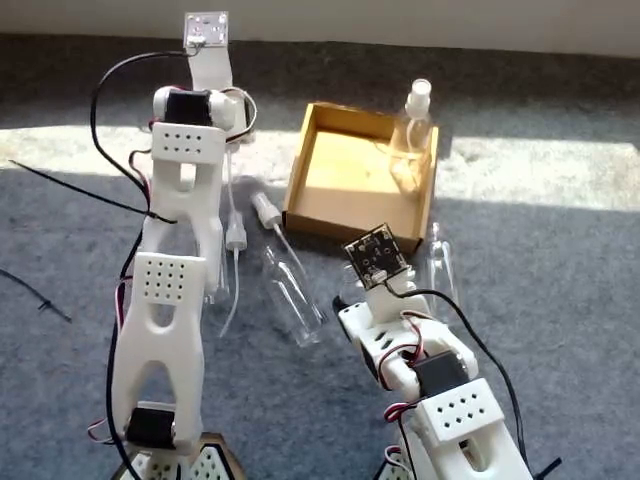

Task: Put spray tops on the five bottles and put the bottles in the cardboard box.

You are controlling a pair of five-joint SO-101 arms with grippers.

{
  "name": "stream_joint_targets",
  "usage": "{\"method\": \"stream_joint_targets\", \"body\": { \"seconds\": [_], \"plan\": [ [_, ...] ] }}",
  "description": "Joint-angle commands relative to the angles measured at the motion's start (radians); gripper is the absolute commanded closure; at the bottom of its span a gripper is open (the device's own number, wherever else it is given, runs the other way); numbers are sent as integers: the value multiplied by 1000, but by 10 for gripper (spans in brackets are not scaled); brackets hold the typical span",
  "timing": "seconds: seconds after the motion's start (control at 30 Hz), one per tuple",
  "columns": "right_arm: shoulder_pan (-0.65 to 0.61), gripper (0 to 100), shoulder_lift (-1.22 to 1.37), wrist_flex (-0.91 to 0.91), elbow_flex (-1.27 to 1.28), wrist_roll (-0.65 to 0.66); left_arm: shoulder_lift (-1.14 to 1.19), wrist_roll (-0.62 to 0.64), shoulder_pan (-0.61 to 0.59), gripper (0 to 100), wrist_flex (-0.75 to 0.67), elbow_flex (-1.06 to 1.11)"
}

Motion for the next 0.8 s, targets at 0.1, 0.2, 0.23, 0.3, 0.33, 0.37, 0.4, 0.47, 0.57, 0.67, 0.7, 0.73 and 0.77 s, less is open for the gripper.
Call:
{"method": "stream_joint_targets", "body": {
  "seconds": [0.1,0.2,0.23,0.3,0.33,0.37,0.4,0.47,0.57,0.67,0.7,0.73,0.77],
  "plan": [
    [5,995,-18,-22,-12,-9,-188,18,-1,996,147,-71],
    [5,995,-18,-22,-12,-9,-288,17,-2,996,175,-67],
    [5,995,-19,-22,-12,-9,-317,17,-4,996,176,-62],
    [7,995,-19,-22,-12,-9,-371,9,-19,996,184,-61],
    [7,995,-19,-22,-12,-9,-395,5,-27,996,189,-54],
    [7,995,-19,-22,-12,-9,-426,5,-41,996,190,-30],
    [7,995,-19,-22,-12,-9,-463,5,-54,996,192,19],
    [7,995,-19,-22,-12,-9,-565,5,-73,996,192,188],
    [5,995,-19,-22,-12,-9,-768,0,-73,996,186,538],
    [5,995,-19,-22,-12,-6,-972,-43,-47,996,183,829],
    [5,995,-19,-22,-12,-5,-1035,-60,-35,996,178,912],
    [5,995,-19,-22,-12,-5,-1099,-68,-22,996,158,993],
    [5,995,-19,-22,-12,-5,-1164,-68,-10,996,133,1070]
  ]
}}
